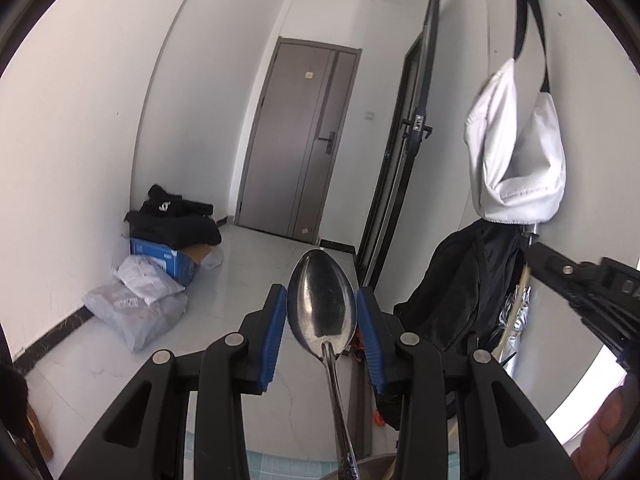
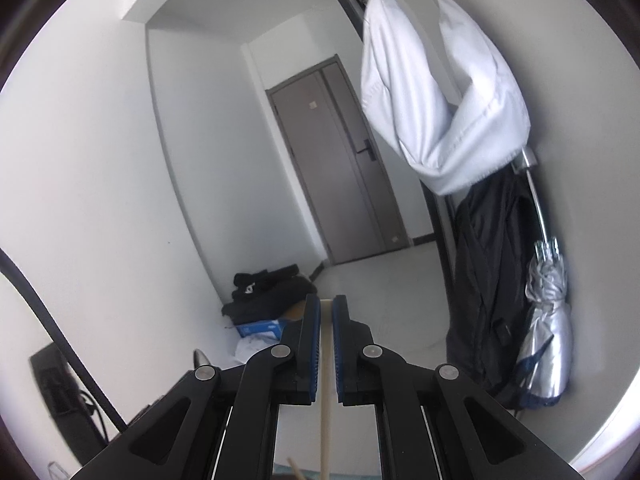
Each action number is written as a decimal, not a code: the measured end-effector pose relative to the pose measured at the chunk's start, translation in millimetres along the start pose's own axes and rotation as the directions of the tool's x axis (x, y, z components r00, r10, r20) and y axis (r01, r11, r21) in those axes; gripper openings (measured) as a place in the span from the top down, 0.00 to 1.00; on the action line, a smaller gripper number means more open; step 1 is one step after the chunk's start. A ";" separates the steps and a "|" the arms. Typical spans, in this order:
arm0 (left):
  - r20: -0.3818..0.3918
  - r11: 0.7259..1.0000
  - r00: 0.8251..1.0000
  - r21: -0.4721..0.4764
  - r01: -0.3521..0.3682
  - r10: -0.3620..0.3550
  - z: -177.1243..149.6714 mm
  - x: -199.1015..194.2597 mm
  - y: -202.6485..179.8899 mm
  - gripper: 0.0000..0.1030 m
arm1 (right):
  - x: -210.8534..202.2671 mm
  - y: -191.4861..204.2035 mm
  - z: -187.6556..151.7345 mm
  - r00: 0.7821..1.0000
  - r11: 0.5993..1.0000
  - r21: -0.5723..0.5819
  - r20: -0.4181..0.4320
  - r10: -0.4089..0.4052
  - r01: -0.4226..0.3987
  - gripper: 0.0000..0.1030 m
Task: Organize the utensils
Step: 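Lift the chopstick with the right gripper while the left gripper carries the spoon over the holder, then open the right gripper over the holder while the left gripper releases the spoon into it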
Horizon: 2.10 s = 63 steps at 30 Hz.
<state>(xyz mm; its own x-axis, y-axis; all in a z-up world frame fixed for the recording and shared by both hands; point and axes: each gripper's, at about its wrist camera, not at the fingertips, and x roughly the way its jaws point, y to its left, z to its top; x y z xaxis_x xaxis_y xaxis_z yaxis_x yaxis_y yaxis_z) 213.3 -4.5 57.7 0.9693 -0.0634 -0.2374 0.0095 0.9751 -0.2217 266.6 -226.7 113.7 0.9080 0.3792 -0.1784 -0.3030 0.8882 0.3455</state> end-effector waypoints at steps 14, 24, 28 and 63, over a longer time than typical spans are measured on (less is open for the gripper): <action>0.028 0.987 1.000 0.161 0.002 -0.007 -23.1 -4.5 -20.9 0.70 | 5.8 -0.2 -23.1 1.000 0.999 -0.024 -0.011 0.025 -0.026 0.95; -0.009 0.977 1.000 0.214 -0.007 0.009 -32.5 -13.9 -26.2 0.70 | -9.0 8.9 -42.1 0.995 0.992 -0.103 -0.069 0.070 -0.077 0.95; -0.046 0.980 0.999 0.196 0.020 -0.011 -32.4 -18.0 -23.3 0.69 | -11.4 4.6 -48.1 0.992 0.993 -0.084 -0.102 0.079 -0.088 0.95; -0.282 1.000 0.959 0.011 0.025 -0.021 -15.9 -85.0 8.5 0.27 | -74.1 12.6 -77.7 0.947 0.991 -0.016 -0.295 0.125 -0.136 0.58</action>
<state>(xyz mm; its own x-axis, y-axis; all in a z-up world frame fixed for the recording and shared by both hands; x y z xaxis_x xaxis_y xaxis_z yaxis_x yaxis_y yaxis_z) 127.1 5.7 61.0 0.8603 -0.1409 -0.4899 0.0360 0.9754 -0.2175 173.1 -223.5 59.7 0.7367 0.5468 -0.3980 -0.4278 0.8325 0.3520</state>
